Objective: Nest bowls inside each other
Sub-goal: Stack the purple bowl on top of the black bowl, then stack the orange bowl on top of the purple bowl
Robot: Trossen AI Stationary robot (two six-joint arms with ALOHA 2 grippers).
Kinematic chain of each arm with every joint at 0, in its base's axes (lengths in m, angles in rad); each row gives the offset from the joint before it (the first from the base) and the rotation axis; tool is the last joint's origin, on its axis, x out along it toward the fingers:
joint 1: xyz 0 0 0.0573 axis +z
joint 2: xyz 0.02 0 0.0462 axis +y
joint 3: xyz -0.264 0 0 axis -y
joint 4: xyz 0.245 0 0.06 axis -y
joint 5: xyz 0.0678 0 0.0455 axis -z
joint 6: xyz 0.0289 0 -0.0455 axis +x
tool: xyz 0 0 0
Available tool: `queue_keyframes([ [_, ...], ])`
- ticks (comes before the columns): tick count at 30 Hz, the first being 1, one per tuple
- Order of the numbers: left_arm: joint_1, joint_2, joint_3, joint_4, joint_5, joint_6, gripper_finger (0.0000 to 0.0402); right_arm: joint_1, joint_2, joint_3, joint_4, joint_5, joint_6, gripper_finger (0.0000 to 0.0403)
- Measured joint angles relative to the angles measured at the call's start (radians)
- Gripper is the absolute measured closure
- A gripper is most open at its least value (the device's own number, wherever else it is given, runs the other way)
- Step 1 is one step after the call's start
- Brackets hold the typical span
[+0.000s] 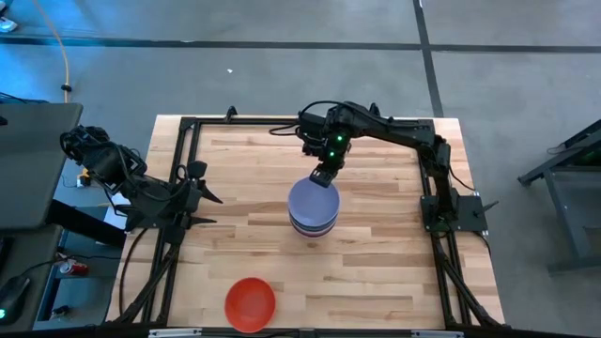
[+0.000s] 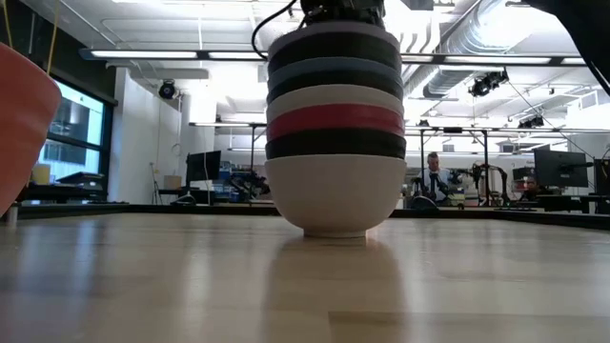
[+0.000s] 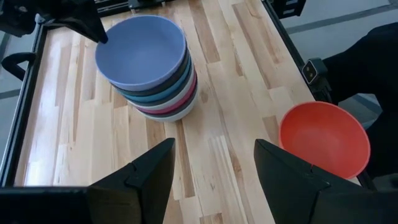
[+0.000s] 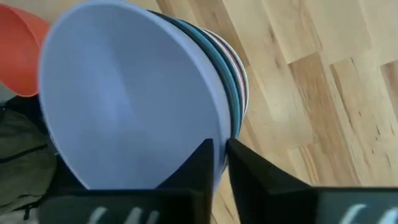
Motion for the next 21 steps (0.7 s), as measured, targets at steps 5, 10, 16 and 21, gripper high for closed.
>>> queue_keyframes([
  [5, 0.000, 0.000, 0.000, 0.000, 0.000, 0.000, 0.0193, 0.002, 0.000, 0.000, 0.009, -0.004, 0.000, 0.0319],
  [10, 0.000, 0.000, 0.000, 0.000, 0.000, 0.000, 0.0193, 0.002, -0.013, 0.000, 0.009, -0.007, -0.019, 0.0287],
  [16, 0.000, 0.002, 0.000, 0.000, -0.001, -0.007, 0.0193, 0.002, -0.083, 0.000, 0.021, -0.012, -0.065, 0.0277],
  [21, 0.000, 0.026, 0.000, 0.000, -0.023, -0.018, 0.0193, 0.028, -0.209, 0.000, 0.064, -0.049, -0.199, 0.0277],
])
